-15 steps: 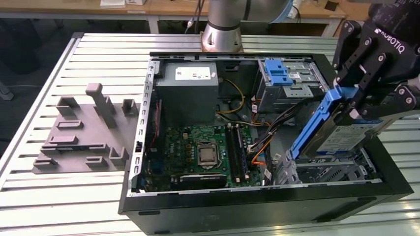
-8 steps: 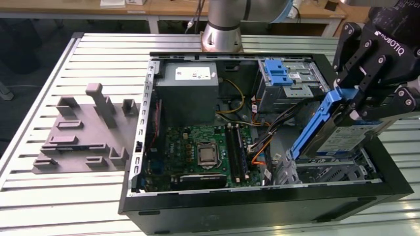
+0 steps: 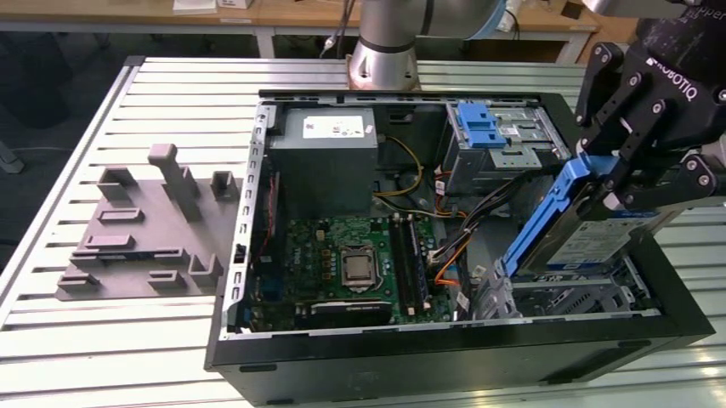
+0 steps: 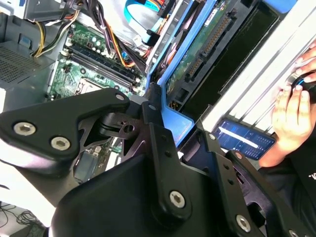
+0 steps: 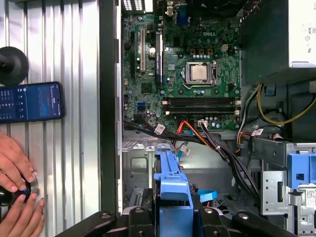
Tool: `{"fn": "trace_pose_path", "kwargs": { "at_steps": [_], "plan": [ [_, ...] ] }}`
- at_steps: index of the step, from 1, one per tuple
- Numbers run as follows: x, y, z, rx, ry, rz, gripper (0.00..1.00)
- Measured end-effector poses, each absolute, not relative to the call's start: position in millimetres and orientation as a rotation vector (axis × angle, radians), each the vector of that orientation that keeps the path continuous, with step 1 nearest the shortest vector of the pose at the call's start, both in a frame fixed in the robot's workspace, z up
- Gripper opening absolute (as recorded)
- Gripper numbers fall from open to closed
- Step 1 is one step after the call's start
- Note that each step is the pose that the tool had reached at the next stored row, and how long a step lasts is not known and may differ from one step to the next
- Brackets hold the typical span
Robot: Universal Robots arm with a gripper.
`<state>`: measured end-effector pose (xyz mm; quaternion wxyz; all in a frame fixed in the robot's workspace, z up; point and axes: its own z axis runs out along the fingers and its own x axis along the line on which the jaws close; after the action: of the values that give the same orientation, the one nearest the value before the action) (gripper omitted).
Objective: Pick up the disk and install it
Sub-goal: 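Insert the disk into the insertion slot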
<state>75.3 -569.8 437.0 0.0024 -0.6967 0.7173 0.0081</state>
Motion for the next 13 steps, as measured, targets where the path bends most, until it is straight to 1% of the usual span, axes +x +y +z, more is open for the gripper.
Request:
{"fn": "trace_pose_path", "kwargs": {
  "at_steps": [13],
  "plan": [
    [75.3,-569.8,430.3,-2.185,2.250,0.025,0.36]
  ]
}}
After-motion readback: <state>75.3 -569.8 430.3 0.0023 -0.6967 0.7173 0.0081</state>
